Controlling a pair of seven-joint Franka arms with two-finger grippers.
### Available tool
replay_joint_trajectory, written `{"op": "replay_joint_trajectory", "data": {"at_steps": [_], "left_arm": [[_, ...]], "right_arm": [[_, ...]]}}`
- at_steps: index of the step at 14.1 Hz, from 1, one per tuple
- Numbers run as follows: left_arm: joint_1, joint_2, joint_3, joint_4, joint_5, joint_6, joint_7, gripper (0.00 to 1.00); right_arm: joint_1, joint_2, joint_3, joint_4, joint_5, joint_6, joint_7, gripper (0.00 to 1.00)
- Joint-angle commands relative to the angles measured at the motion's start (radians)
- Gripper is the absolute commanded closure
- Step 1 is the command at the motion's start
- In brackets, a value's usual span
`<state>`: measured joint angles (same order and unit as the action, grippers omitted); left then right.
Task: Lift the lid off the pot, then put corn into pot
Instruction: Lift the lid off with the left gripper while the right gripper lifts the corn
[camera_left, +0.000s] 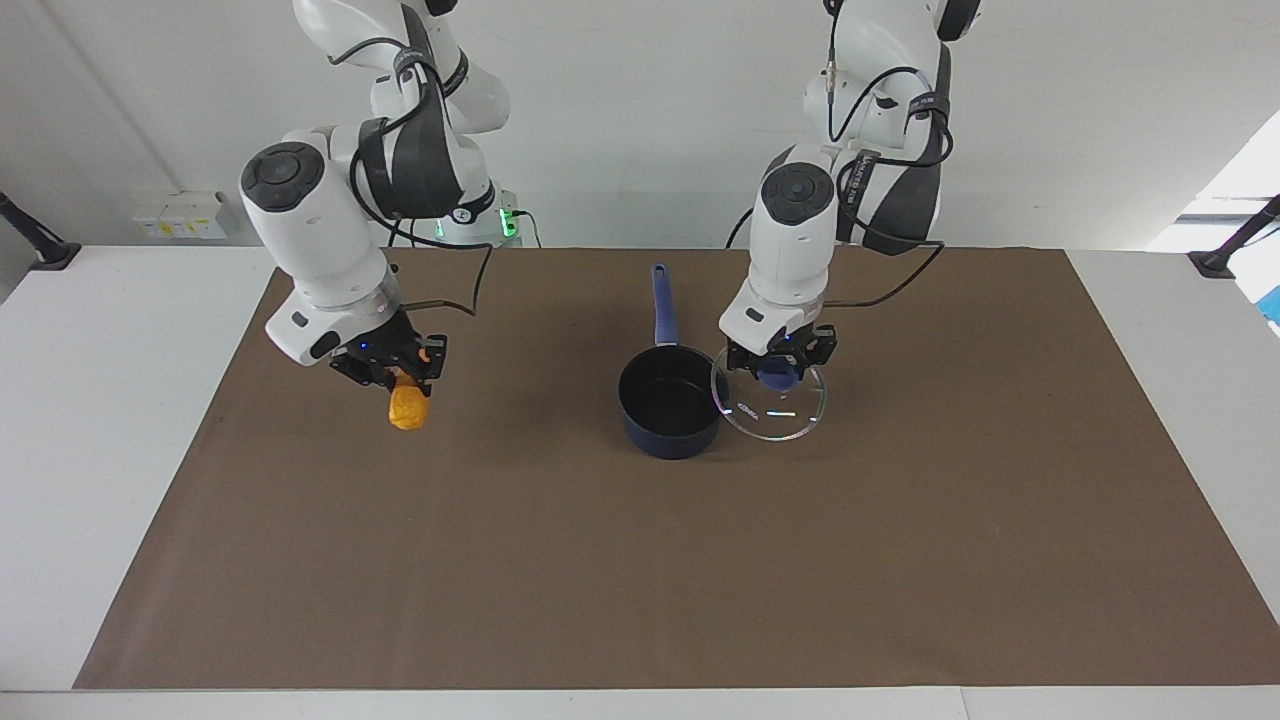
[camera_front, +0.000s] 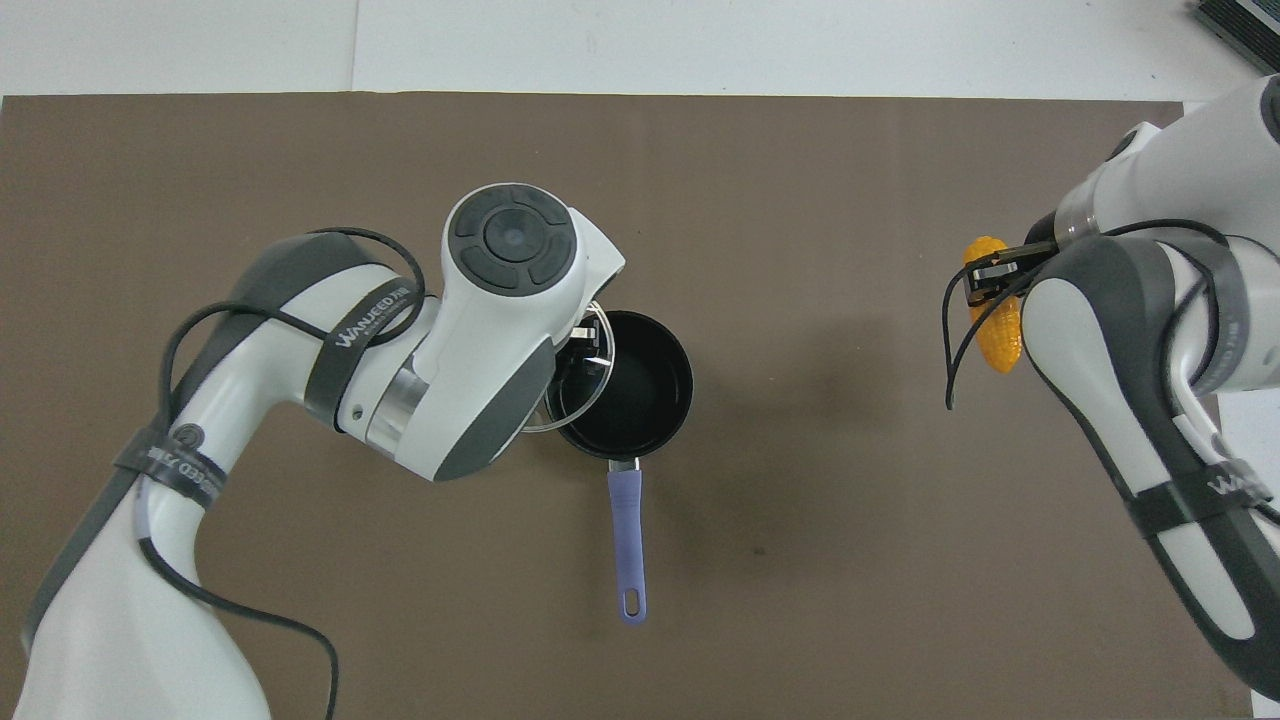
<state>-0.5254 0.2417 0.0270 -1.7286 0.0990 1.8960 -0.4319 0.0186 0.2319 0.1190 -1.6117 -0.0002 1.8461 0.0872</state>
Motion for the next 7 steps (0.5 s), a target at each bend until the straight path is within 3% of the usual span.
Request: {"op": "replay_joint_trajectory", "data": {"at_steps": [1, 4, 7], "left_arm": [[0.041, -0.132, -0.010, -0.242, 0.016, 0.170, 0.077, 1.00], [0.132, -0.200, -0.010, -0.402, 0.018, 0.308, 0.215, 1.00], [0.249, -0.220, -0.010, -0.468, 0.016, 0.383, 0.394, 1.00]], "right_arm": [[0.039, 0.015, 0.025, 0.016, -0.001, 0.042, 0.118, 1.00], [0.102, 0.026, 0.025, 0.016, 0.026, 0.059, 0.213, 1.00], [0.161, 0.030, 0.025, 0.019, 0.058, 0.091, 0.324, 1.00]]}}
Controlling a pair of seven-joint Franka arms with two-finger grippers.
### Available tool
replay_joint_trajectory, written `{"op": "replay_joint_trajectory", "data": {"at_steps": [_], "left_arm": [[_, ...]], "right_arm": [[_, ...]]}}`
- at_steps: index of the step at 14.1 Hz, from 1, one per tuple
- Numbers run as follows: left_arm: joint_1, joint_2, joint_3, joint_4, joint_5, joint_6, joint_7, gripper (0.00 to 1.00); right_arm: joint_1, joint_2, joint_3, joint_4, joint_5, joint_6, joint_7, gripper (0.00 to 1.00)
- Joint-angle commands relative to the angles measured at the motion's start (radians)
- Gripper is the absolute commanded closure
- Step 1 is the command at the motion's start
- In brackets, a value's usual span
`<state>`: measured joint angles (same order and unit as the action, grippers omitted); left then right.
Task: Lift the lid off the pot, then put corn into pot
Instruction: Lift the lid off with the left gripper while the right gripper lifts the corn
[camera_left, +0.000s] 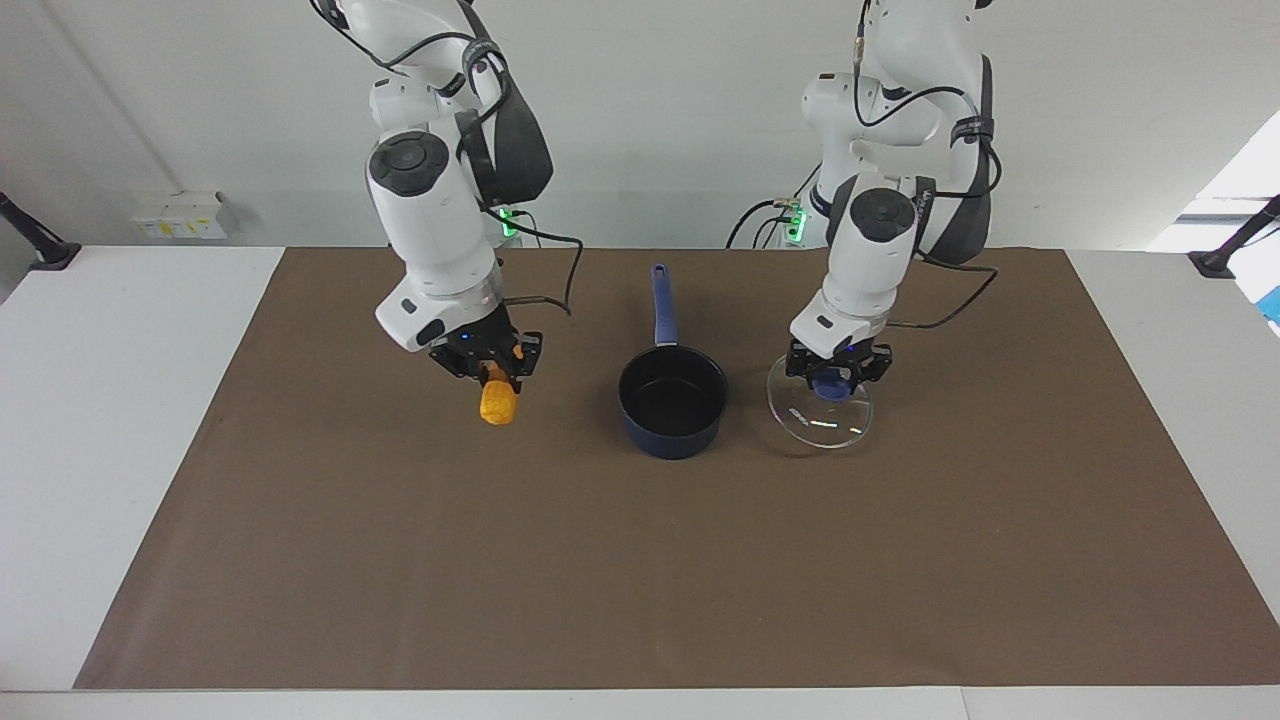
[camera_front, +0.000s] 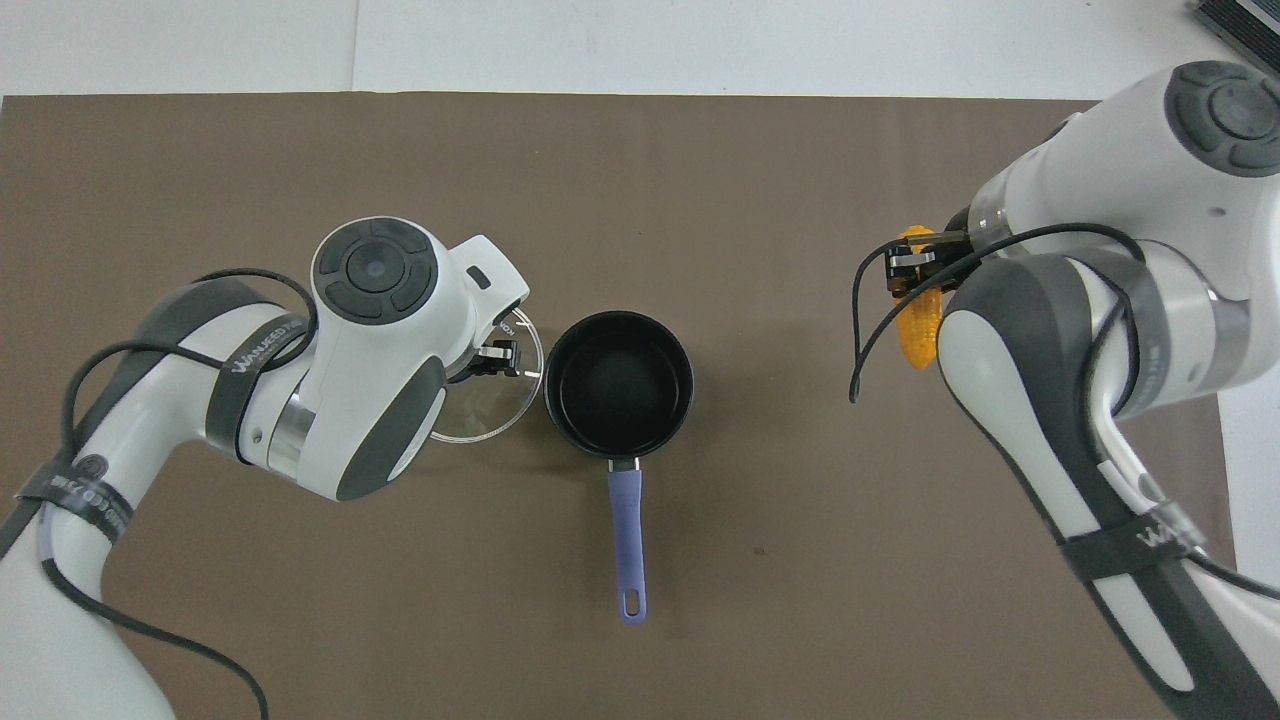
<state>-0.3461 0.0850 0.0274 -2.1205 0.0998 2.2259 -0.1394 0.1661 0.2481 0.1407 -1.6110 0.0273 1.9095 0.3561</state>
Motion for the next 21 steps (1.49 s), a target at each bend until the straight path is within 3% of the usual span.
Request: {"op": "replay_joint_trajectory", "data": {"at_steps": [1, 6, 7, 8, 16, 18, 21], "left_arm": [[0.119, -0.059, -0.012, -0.076, 0.015, 0.063, 0.168, 1.00], [0.237, 0.022, -0.011, -0.095, 0.014, 0.208, 0.342, 1.00], [0.243, 0.027, -0.011, -0.093, 0.014, 0.222, 0.362, 0.78], [0.243, 0.028, -0.011, -0.092, 0.014, 0.225, 0.362, 0.01], [0.234, 0.029, -0.012, -0.032, 0.000, 0.180, 0.270, 0.00], [0.228, 0.027, -0.014, 0.051, -0.017, 0.060, 0.195, 0.00], [0.239, 0.027, -0.012, 0.207, -0.101, -0.147, 0.184, 0.00]], "right_arm": [[0.033, 0.016, 0.004, 0.019, 0.048, 0.045, 0.076, 1.00], [0.171, 0.180, 0.002, 0.193, 0.043, 0.057, 0.274, 1.00], [0.205, 0.189, 0.002, 0.189, 0.045, 0.100, 0.300, 1.00], [0.225, 0.195, 0.002, 0.183, 0.046, 0.139, 0.319, 1.00], [0.289, 0.234, 0.004, 0.074, 0.048, 0.200, 0.357, 1.00], [0.299, 0.212, 0.004, 0.030, 0.049, 0.194, 0.356, 1.00], [0.303, 0.217, 0.004, 0.006, 0.056, 0.209, 0.357, 0.85]]}}
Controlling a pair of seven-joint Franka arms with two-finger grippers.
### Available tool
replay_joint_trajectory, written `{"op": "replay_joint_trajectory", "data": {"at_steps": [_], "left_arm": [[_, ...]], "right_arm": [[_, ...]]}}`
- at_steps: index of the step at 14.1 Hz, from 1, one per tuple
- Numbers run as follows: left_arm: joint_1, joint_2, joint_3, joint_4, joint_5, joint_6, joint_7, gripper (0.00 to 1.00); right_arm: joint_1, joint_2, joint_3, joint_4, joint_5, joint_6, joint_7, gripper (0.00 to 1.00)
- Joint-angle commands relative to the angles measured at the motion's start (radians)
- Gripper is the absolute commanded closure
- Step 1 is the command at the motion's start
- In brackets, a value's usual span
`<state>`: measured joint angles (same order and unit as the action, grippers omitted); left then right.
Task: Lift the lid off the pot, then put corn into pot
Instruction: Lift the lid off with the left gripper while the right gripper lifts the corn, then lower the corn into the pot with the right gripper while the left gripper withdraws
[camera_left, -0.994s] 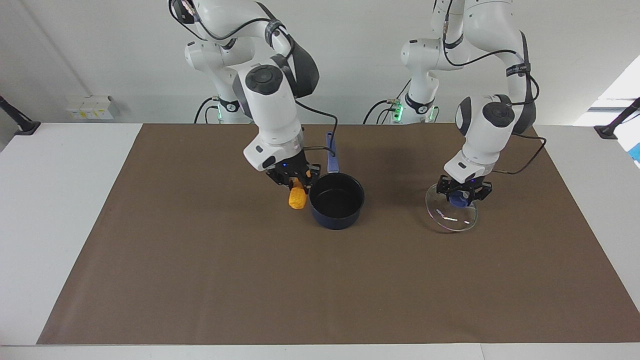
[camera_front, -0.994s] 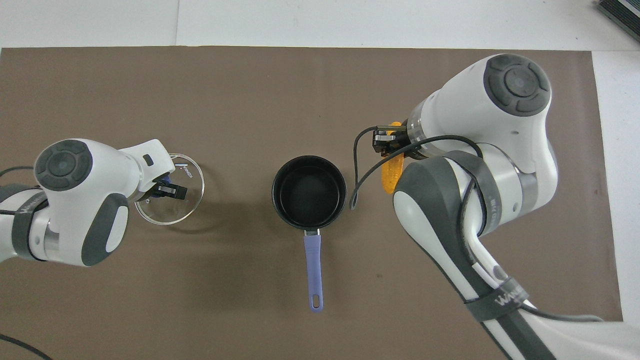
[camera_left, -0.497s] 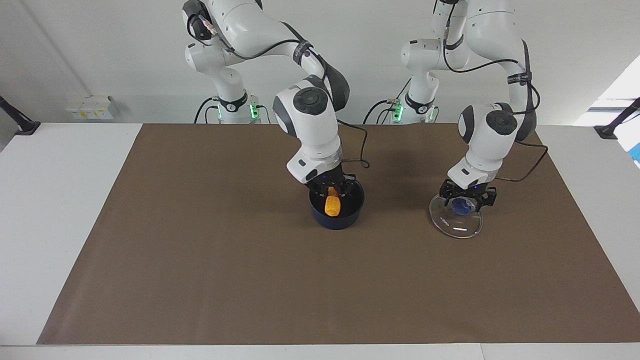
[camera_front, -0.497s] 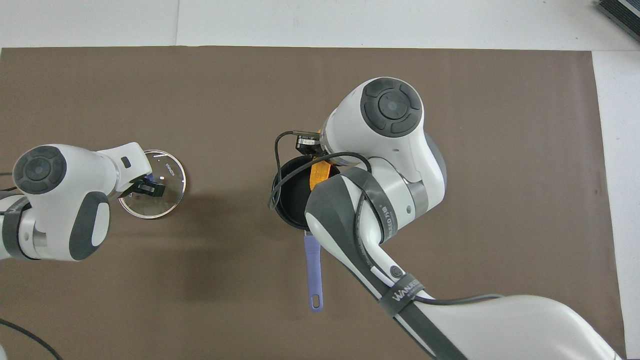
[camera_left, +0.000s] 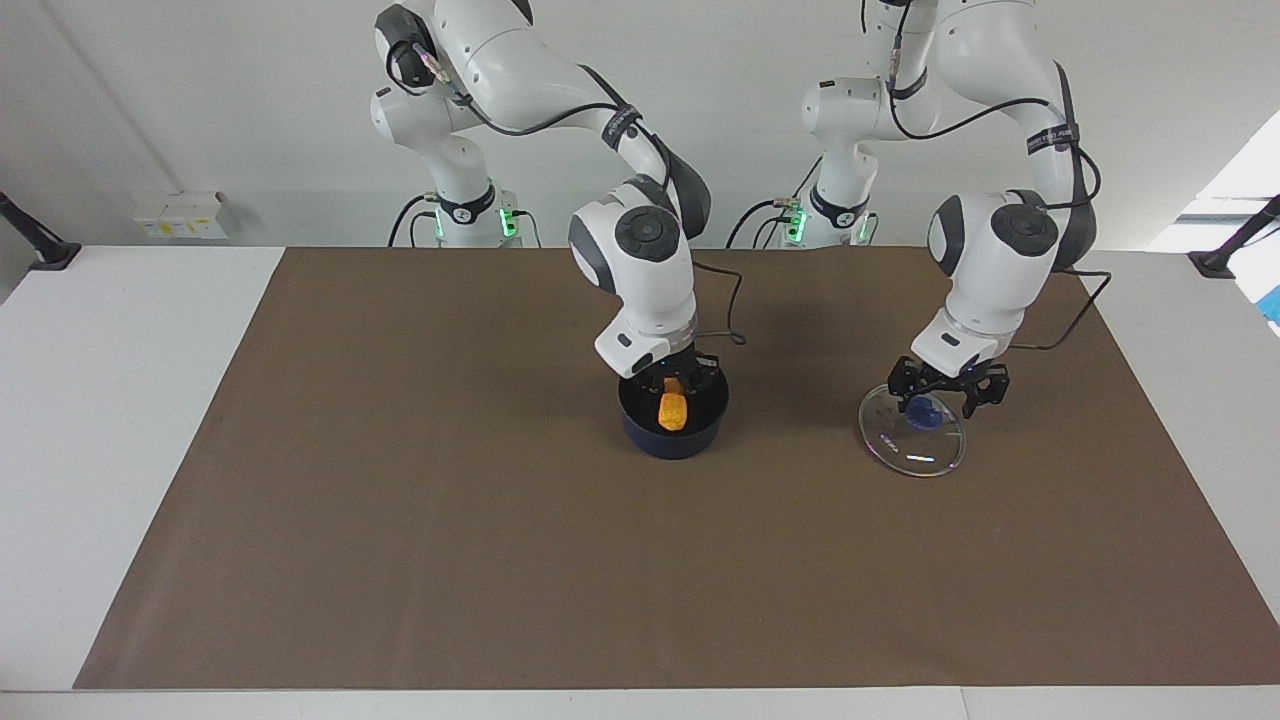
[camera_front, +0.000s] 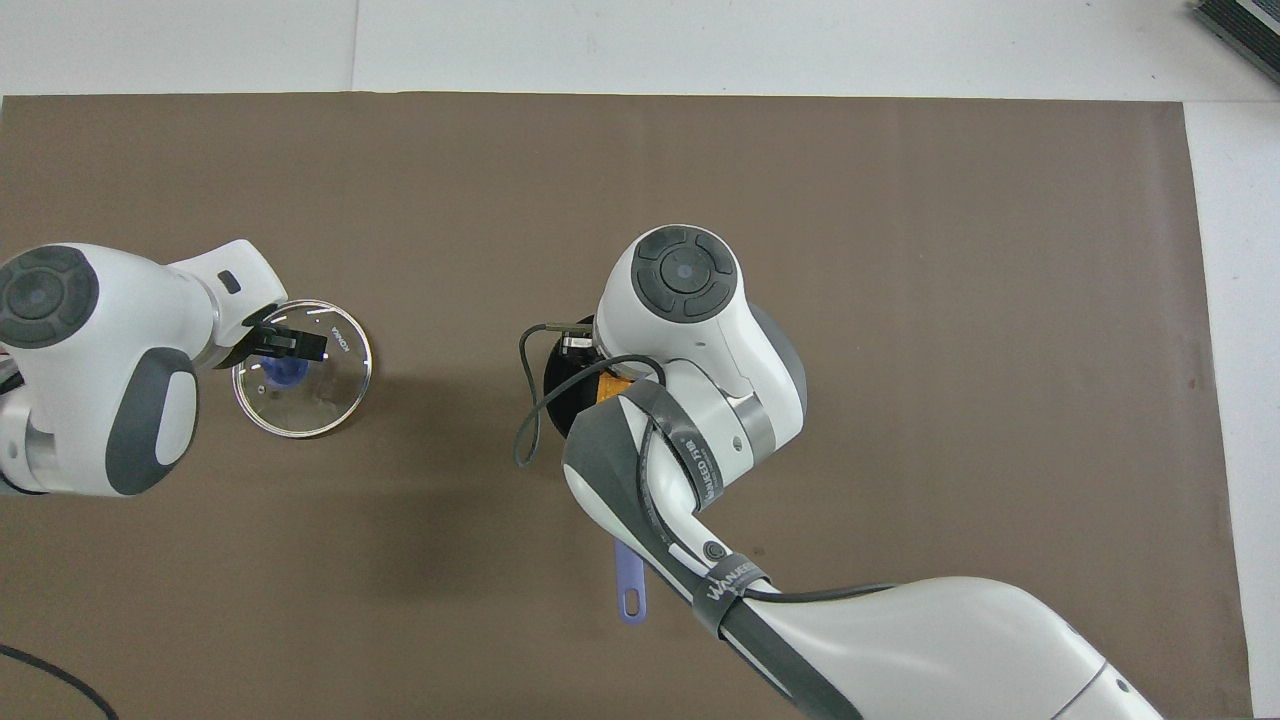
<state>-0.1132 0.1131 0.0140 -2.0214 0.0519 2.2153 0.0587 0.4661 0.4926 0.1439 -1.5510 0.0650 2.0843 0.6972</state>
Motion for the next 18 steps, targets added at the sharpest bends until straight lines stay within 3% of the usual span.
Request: {"op": "replay_joint_trajectory", "data": {"at_steps": [1, 3, 5, 6, 7, 10, 12, 15, 18], "left_arm": [[0.010, -0.001, 0.003, 0.172, -0.061, -0.217, -0.016, 0.00], [0.032, 0.000, 0.004, 0.295, -0.063, -0.360, -0.008, 0.00], [0.059, -0.010, 0.006, 0.342, -0.064, -0.411, -0.005, 0.00], [0.061, -0.012, 0.011, 0.364, -0.063, -0.436, -0.003, 0.00], [0.061, -0.018, 0.011, 0.397, -0.063, -0.483, -0.010, 0.00], [0.066, -0.055, 0.006, 0.425, -0.057, -0.548, -0.017, 0.00], [0.066, -0.087, 0.015, 0.426, -0.053, -0.584, -0.016, 0.00], [0.063, -0.125, 0.020, 0.449, -0.050, -0.667, -0.014, 0.00], [0.063, -0.116, 0.014, 0.524, -0.050, -0.756, -0.013, 0.00]], "right_arm": [[0.006, -0.028, 0.000, -0.063, 0.019, 0.048, 0.016, 0.77], [0.006, -0.029, 0.000, -0.069, 0.021, 0.048, 0.016, 0.63], [0.005, -0.028, 0.000, -0.069, 0.024, 0.051, 0.016, 0.46], [0.006, -0.028, 0.000, -0.067, 0.024, 0.054, 0.019, 0.20], [0.006, -0.028, 0.000, -0.060, 0.013, 0.048, 0.022, 0.00], [0.000, -0.054, -0.012, -0.041, 0.004, 0.036, 0.027, 0.00], [-0.056, -0.121, -0.012, -0.043, 0.004, 0.027, 0.015, 0.00], [-0.148, -0.225, -0.009, -0.041, -0.004, -0.074, -0.048, 0.00], [-0.222, -0.301, -0.012, -0.041, -0.005, -0.197, -0.152, 0.00]]}}
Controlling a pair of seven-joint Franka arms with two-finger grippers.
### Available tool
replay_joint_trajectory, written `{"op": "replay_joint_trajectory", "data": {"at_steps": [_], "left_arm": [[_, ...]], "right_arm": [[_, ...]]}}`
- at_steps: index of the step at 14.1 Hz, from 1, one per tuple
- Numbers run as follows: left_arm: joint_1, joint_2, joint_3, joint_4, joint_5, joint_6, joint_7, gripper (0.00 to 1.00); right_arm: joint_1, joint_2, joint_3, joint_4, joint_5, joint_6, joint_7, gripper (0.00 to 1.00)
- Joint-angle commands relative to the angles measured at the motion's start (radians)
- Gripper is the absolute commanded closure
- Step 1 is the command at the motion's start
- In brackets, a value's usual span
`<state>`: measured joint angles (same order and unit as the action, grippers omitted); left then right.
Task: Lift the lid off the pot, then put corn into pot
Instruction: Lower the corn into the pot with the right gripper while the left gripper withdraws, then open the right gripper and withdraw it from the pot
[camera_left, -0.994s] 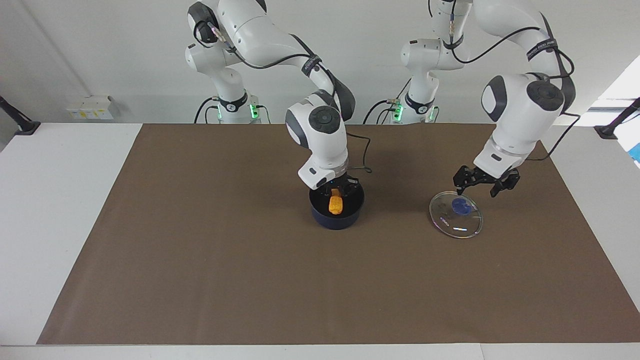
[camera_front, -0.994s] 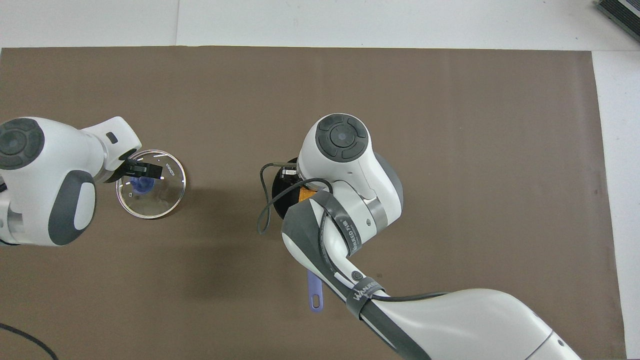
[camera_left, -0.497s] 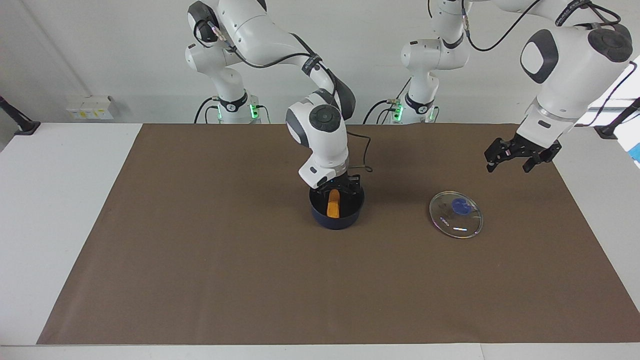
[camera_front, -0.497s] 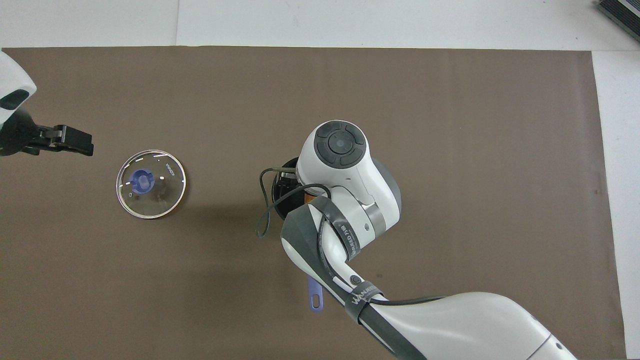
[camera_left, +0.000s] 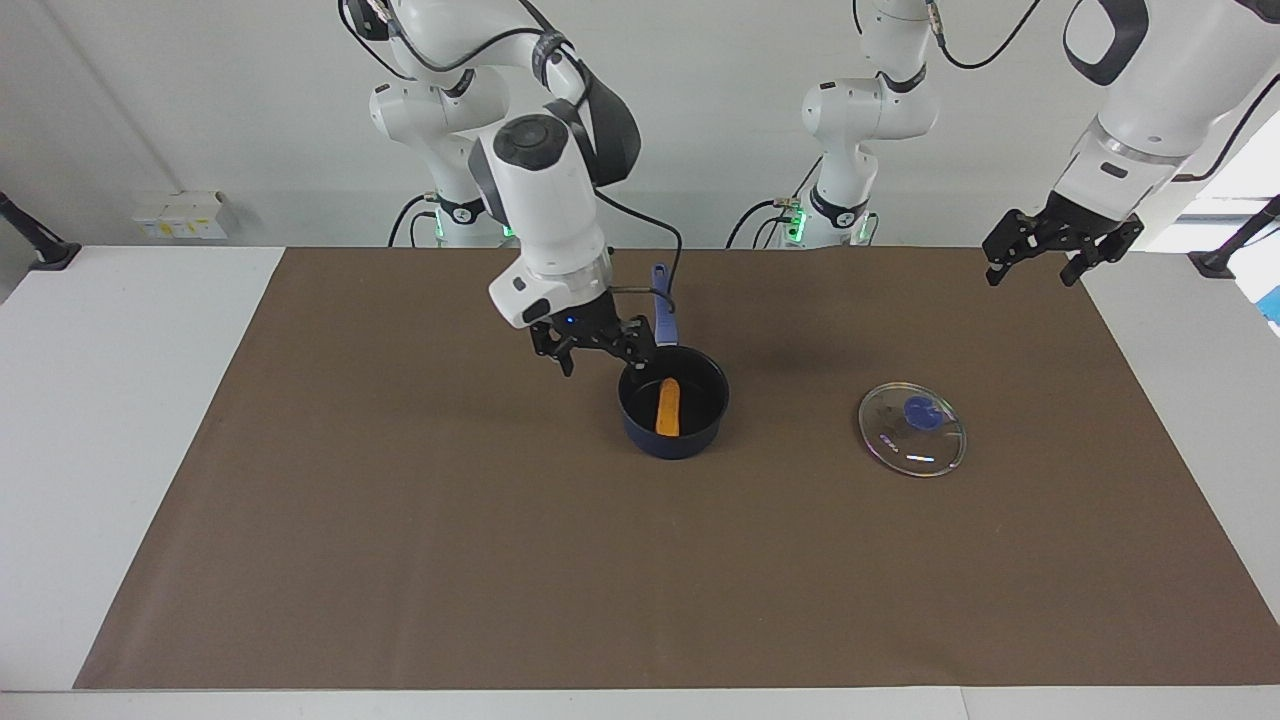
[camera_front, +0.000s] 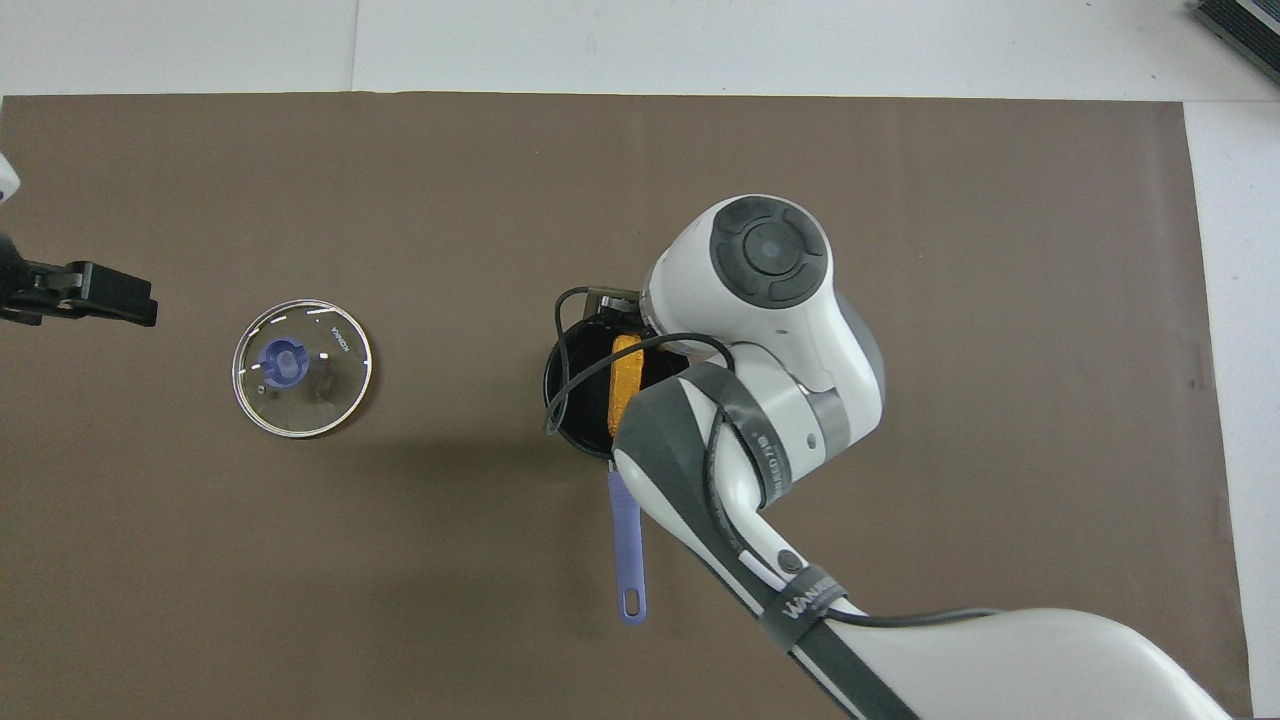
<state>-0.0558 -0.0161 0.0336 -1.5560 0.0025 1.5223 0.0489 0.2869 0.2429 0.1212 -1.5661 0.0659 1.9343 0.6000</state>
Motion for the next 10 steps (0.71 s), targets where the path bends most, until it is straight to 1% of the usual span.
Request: {"op": "replay_joint_trajectory", "data": {"at_steps": [1, 4, 6, 8, 10], "left_arm": [[0.005, 0.015, -0.006, 0.060, -0.002, -0.068, -0.003, 0.00], [0.002, 0.007, -0.009, 0.056, -0.010, -0.053, -0.001, 0.00], [-0.004, 0.004, -0.008, 0.053, -0.013, -0.053, -0.004, 0.00], [-0.001, 0.004, -0.009, 0.051, -0.015, -0.051, -0.004, 0.00], [-0.001, 0.004, -0.009, 0.050, -0.016, -0.051, -0.004, 0.00]], "right_arm": [[-0.081, -0.077, 0.012, -0.028, -0.006, -0.093, -0.090, 0.00], [-0.199, -0.160, 0.012, -0.028, -0.006, -0.210, -0.239, 0.00], [-0.262, -0.200, 0.011, -0.026, -0.006, -0.244, -0.285, 0.00], [-0.290, -0.223, 0.006, -0.016, -0.014, -0.264, -0.285, 0.00], [-0.293, -0.223, 0.006, 0.041, -0.026, -0.303, -0.281, 0.00]]}}
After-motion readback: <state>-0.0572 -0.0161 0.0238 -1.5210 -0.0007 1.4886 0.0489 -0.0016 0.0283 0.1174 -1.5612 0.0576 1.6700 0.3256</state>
